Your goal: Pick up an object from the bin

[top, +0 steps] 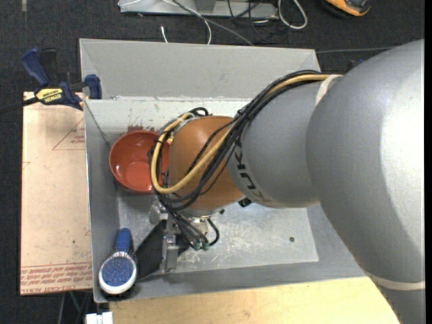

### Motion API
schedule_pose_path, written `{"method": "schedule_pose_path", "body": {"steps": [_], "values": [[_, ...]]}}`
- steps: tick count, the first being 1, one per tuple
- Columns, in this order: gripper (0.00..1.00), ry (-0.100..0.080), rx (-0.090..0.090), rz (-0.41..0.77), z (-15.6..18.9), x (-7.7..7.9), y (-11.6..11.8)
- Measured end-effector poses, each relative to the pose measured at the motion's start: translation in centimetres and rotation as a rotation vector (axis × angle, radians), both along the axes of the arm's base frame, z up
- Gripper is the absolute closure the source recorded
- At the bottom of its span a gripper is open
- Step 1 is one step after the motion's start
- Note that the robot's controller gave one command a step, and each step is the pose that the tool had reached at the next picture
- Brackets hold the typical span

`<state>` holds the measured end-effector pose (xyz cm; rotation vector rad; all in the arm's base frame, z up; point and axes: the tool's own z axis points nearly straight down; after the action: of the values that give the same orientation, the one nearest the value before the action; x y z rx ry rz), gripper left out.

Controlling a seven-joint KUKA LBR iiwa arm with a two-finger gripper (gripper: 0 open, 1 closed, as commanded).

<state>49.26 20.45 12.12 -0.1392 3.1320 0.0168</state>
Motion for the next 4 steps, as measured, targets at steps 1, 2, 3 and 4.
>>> {"method": "schedule_pose_path", "body": {"steps": [1,2,3,4], "values": [[0.00,0.004,-0.009,0.024,2.2,1.4,-2.5],[0.00,-0.003,-0.010,0.464,-5.1,1.3,3.3],[0.00,0.005,-0.007,0.177,-4.6,3.8,2.2],[0.00,0.004,-0.007,0.186,-4.7,3.7,2.3]]}}
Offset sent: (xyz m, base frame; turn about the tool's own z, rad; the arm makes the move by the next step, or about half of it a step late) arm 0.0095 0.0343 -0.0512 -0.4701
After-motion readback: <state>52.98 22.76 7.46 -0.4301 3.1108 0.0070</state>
